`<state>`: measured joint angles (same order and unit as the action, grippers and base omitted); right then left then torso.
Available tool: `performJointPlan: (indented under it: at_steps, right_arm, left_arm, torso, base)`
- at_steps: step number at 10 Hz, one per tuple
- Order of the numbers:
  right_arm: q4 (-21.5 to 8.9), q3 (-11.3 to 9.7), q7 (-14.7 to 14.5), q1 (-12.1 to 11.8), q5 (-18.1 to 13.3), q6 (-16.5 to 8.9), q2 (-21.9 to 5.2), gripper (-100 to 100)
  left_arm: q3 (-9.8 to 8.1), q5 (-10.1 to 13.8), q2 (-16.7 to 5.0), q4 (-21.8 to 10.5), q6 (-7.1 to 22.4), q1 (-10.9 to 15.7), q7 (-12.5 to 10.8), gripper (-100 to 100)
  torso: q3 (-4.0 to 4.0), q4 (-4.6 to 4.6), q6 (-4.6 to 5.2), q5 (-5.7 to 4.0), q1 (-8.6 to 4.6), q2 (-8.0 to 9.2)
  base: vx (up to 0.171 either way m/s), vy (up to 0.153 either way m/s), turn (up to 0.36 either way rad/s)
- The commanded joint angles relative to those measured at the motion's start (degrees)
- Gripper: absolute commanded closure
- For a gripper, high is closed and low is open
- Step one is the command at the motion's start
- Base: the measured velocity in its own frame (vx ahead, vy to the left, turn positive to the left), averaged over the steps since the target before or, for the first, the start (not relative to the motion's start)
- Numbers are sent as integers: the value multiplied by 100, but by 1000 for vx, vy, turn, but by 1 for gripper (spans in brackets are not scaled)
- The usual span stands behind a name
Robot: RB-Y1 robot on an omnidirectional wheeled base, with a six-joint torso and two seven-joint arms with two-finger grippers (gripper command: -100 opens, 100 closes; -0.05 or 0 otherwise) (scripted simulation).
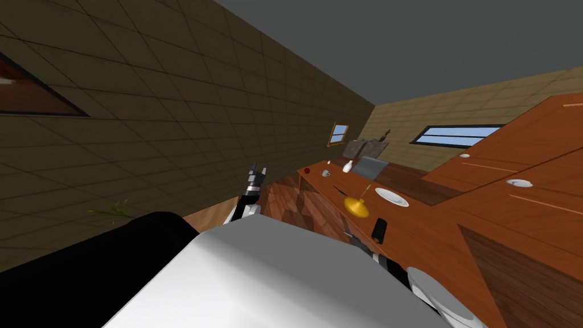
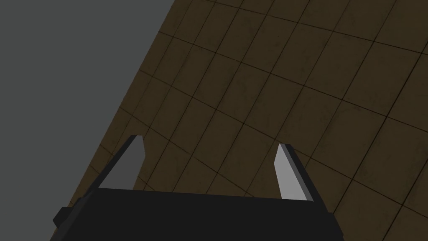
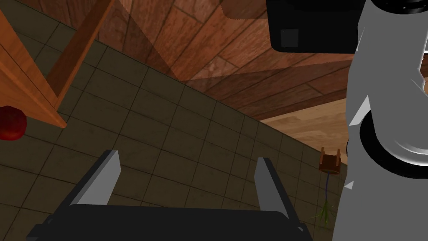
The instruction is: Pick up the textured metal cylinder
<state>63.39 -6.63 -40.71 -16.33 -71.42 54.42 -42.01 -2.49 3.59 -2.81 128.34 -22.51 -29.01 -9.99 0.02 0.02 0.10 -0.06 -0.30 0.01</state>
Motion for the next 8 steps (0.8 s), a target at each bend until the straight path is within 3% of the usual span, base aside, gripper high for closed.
performJointPlan:
  at_steps: [1, 3, 6, 8]
  right_arm:
    - [-286, -11, -201, 187, -286, 73, -117, -100]
    - [-382, -11, -201, 187, -510, 73, -117, -100]
    - [-850, -13, -491, 434, -1063, 134, -311, -100]
    - [-850, -13, -491, 434, -1281, 134, -311, -100]
  left_arm:
    - [0, 0, 0, 0, 0, 0, 0, 0]
    - [0, 0, 0, 0, 0, 0, 0, 0]
    - [0, 0, 0, 0, 0, 0, 0, 0]
    - [-1, 0, 0, 0, 0, 0, 0, 0]
  torso:
    - [0, 0, 0, 0, 0, 0]
    - [1, 0, 1, -1, -5, 1]
    - [-2, -1, 0, -1, -2, -4]
    - [-2, -1, 1, -3, -10, -4]
  base:
    - [-24, -42, 242]
    - [-17, -41, 44]
    - [-15, -47, 205]
    - [-12, -49, 46]
